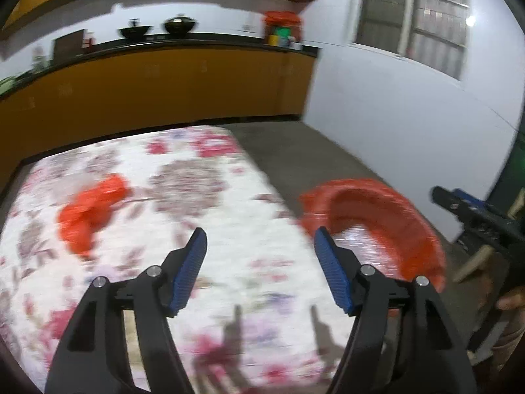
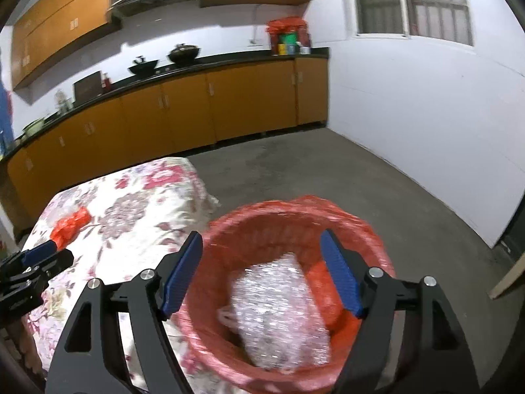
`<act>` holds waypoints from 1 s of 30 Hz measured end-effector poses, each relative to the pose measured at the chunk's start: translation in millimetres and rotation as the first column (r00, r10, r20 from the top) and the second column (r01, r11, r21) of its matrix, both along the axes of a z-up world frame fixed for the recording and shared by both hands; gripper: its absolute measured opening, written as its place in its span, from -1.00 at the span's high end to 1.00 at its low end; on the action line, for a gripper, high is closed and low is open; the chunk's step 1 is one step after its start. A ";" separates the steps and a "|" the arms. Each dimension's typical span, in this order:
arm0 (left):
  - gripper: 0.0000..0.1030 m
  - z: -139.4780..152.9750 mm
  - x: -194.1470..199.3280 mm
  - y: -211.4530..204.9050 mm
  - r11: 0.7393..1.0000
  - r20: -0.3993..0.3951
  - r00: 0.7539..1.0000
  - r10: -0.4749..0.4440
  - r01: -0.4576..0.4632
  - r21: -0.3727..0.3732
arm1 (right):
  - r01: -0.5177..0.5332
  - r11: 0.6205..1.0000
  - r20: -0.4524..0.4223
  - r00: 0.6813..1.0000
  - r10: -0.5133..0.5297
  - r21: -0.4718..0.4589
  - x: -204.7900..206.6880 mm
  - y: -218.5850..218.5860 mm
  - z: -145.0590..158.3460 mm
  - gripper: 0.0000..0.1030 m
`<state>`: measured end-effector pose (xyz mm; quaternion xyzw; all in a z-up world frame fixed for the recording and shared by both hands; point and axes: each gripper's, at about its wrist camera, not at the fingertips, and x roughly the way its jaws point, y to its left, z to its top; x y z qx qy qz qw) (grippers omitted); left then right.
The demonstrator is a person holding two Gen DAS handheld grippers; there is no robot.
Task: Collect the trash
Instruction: 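Open both grippers over the basket and swing back toward the table, then grasp a red bag with the right gripper while the left grasps a clear bag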
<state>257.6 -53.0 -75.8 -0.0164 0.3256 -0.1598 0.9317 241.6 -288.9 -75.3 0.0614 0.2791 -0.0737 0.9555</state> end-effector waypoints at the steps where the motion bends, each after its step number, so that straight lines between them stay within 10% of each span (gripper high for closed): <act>1: -0.32 -1.5 1.9 12.7 1.000 -0.001 1.000 0.031 -0.031 0.007 | -0.014 1.000 0.000 1.000 0.014 0.000 3.6 6.0 0.5 -0.45; 8: -0.32 -8.0 2.6 107.4 0.967 0.005 0.967 0.254 -0.254 0.034 | -0.160 0.987 -0.012 0.987 0.161 0.019 36.1 75.7 -2.2 -0.45; 19: -0.60 -6.3 -16.7 229.8 0.823 0.104 0.827 0.552 -0.561 0.086 | -0.425 0.904 -0.040 0.903 0.427 0.054 104.8 250.6 -17.1 -0.45; 30: -0.63 -17.3 -14.1 292.2 0.754 0.083 0.754 0.651 -0.656 0.034 | -0.390 0.914 -0.178 0.897 0.404 0.110 182.3 346.3 -68.7 -0.45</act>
